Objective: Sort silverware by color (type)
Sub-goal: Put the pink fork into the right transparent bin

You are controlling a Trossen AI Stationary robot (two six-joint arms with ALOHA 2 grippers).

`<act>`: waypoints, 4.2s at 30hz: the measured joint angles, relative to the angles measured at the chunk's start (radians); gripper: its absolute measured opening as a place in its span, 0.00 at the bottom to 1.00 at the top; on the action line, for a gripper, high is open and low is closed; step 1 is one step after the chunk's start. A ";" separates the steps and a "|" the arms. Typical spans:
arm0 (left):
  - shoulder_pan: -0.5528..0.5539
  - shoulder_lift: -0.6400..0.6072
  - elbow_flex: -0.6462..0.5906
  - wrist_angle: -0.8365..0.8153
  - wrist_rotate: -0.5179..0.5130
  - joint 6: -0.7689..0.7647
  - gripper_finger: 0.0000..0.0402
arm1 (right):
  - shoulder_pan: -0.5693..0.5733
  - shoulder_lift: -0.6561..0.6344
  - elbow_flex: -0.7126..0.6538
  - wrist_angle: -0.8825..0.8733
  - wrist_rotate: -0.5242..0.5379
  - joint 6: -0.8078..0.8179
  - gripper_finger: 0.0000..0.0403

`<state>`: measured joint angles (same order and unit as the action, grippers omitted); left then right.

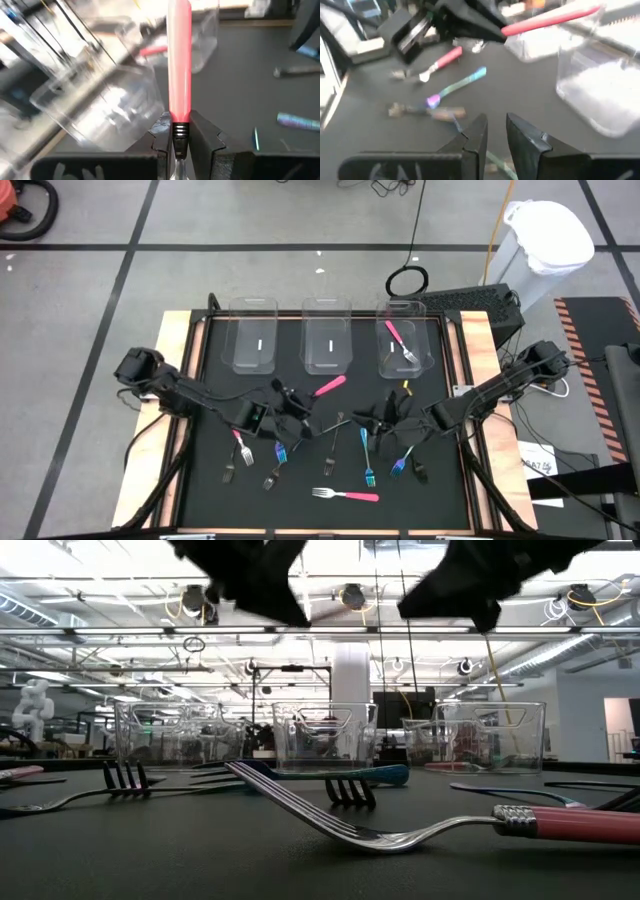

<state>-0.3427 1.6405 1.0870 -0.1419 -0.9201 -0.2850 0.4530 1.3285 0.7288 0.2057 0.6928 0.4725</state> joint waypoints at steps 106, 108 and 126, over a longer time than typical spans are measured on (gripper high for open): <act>-0.044 0.048 0.045 0.634 -0.154 0.578 0.24 | -0.122 0.000 0.000 0.854 0.003 -0.641 0.06; -0.044 0.048 0.045 0.634 -0.153 0.577 0.33 | -0.130 0.000 0.000 0.872 0.009 -0.660 0.06; -0.057 -0.150 0.045 0.309 -0.075 0.590 0.78 | -0.290 -0.312 0.001 0.342 0.011 -0.629 0.06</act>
<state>-0.3995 1.4906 1.1324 0.1668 -0.9955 0.3053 0.1627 1.0164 0.7293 0.5479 0.7039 -0.1566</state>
